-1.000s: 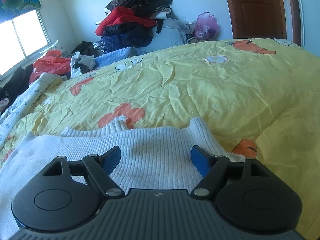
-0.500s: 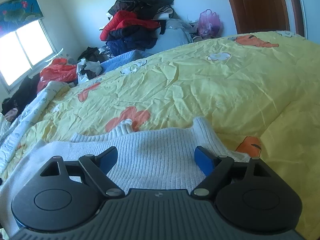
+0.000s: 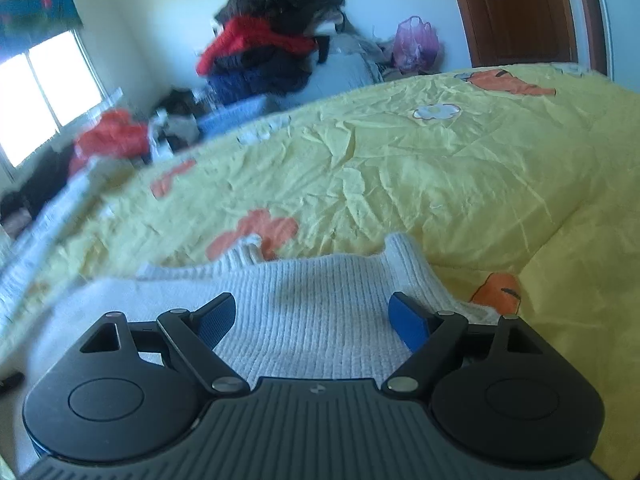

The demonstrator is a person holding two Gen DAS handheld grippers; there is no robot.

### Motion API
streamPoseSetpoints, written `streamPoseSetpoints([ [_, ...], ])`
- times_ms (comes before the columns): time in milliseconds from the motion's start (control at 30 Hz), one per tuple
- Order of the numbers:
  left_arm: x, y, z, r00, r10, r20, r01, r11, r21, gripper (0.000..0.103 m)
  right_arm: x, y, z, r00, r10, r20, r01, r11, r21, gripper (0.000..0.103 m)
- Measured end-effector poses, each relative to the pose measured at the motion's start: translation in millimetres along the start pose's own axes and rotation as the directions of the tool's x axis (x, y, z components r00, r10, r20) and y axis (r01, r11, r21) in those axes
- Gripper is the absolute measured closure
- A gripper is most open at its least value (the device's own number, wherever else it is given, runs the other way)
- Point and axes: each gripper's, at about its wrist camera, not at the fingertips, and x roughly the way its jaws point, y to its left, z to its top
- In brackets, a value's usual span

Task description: Fold small clothes

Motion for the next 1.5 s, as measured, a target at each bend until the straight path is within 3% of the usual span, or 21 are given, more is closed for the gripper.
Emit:
streamPoseSetpoints([
  [33, -9.1, -22.5, -6.6, 0.998, 0.017, 0.066, -0.028, 0.986, 0.162, 0.076, -0.9, 8.2, 5.2, 0.999, -0.040, -0.019, 0.039, 0.999, -0.014, 0.030],
  [67, -17.7, -41.5, -17.8, 0.991, 0.015, 0.130, -0.055, 0.950, 0.307, 0.076, -4.2, 18.5, 12.7, 0.998, -0.057, -0.041, 0.057, 0.998, -0.011, 0.033],
  [133, -27.2, -65.7, -41.2, 0.979, -0.010, 0.205, -0.094, 0.868, 0.487, 0.076, -14.5, 42.3, 27.9, 0.993, 0.080, -0.083, -0.078, 0.996, 0.031, 0.031],
  [167, -29.5, -73.0, -52.7, 0.974, -0.021, 0.227, -0.109, 0.832, 0.545, 0.076, -18.4, 59.1, 34.3, 0.975, 0.190, -0.117, -0.185, 0.981, 0.057, 0.023],
  [200, -30.4, -77.9, -63.0, 0.970, -0.024, 0.243, -0.128, 0.798, 0.589, 0.076, -18.8, 77.2, 38.5, 0.945, 0.282, -0.165, -0.273, 0.959, 0.075, 0.021],
  [233, -30.3, -81.4, -70.2, 0.967, -0.021, 0.254, -0.146, 0.769, 0.622, 0.076, -15.9, 100.1, 41.0, 0.897, 0.376, -0.232, -0.365, 0.927, 0.091, 0.022],
  [333, -31.3, -84.9, -85.0, 0.960, -0.023, 0.280, -0.187, 0.691, 0.698, 0.076, 3.6, 156.5, 38.5, 0.781, 0.490, -0.387, -0.489, 0.866, 0.107, 0.021],
  [367, -33.0, -84.8, -87.2, 0.959, -0.025, 0.283, -0.192, 0.677, 0.711, 0.076, 13.8, 174.5, 35.8, 0.762, 0.480, -0.436, -0.492, 0.866, 0.092, 0.021],
  [400, -33.5, -83.7, -87.1, 0.960, -0.022, 0.280, -0.192, 0.676, 0.712, 0.076, 24.3, 192.0, 31.9, 0.757, 0.442, -0.481, -0.478, 0.877, 0.054, 0.021],
  [500, -38.6, -80.9, -84.9, 0.963, -0.014, 0.270, -0.187, 0.684, 0.705, 0.076, 48.7, 233.6, 22.1, 0.775, 0.300, -0.556, -0.399, 0.915, -0.064, 0.024],
  [633, -41.6, -86.9, -91.8, 0.958, -0.014, 0.288, -0.207, 0.662, 0.721, 0.076, 60.1, 284.1, 13.9, 0.783, 0.206, -0.587, -0.400, 0.889, -0.222, 0.027],
  [733, -41.0, -90.3, -96.8, 0.953, -0.012, 0.301, -0.224, 0.642, 0.733, 0.076, 67.9, 306.8, 4.1, 0.817, 0.104, -0.567, -0.361, 0.859, -0.362, 0.044],
  [767, -38.0, -91.3, -94.7, 0.953, -0.010, 0.303, -0.227, 0.639, 0.735, 0.076, 70.0, 308.9, 1.3, 0.828, 0.088, -0.554, -0.354, 0.848, -0.394, 0.062],
  [800, -37.3, -91.6, -93.6, 0.954, -0.010, 0.299, -0.225, 0.636, 0.738, 0.076, 72.0, 307.9, -0.1, 0.838, 0.077, -0.540, -0.349, 0.836, -0.423, 0.065],
  [867, -40.0, -92.2, -93.1, 0.954, -0.018, 0.301, -0.224, 0.625, 0.747, 0.076, 70.2, 298.5, -1.1, 0.840, 0.132, -0.526, -0.392, 0.818, -0.420, 0.067],
  [967, -56.3, -103.6, -100.0, 0.949, -0.063, 0.308, -0.211, 0.601, 0.771, 0.076, 55.2, 276.2, 12.8, 0.834, 0.219, -0.506, -0.444, 0.811, -0.381, 0.069],
  [1100, -83.7, -134.8, -110.5, 0.934, -0.180, 0.309, -0.158, 0.567, 0.809, 0.075, 19.2, 224.5, 42.7, 0.829, 0.314, -0.463, -0.495, 0.798, -0.345, 0.070],
  [1233, -109.2, -181.0, -127.9, 0.913, -0.323, 0.251, -0.047, 0.526, 0.849, 0.075, -23.2, 157.6, 69.4, 0.851, 0.338, -0.403, -0.484, 0.804, -0.347, 0.071],
  [1333, -118.3, -217.5, -154.9, 0.901, -0.399, 0.169, 0.041, 0.467, 0.883, 0.075, -47.0, 105.2, 78.8, 0.879, 0.308, -0.364, -0.437, 0.827, -0.354, 0.073],
  [1467, -124.7, -252.4, -198.3, 0.891, -0.450, 0.052, 0.141, 0.386, 0.912, 0.075, -57.4, 23.8, 68.5, 0.903, 0.250, -0.349, -0.353, 0.894, -0.275, 0.076],
  [1500, -125.4, -258.0, -208.5, 0.891, -0.454, 0.027, 0.158, 0.366, 0.917, 0.075, -58.4, 8.1, 62.2, 0.908, 0.237, -0.345, -0.334, 0.907, -0.255, 0.081],
])
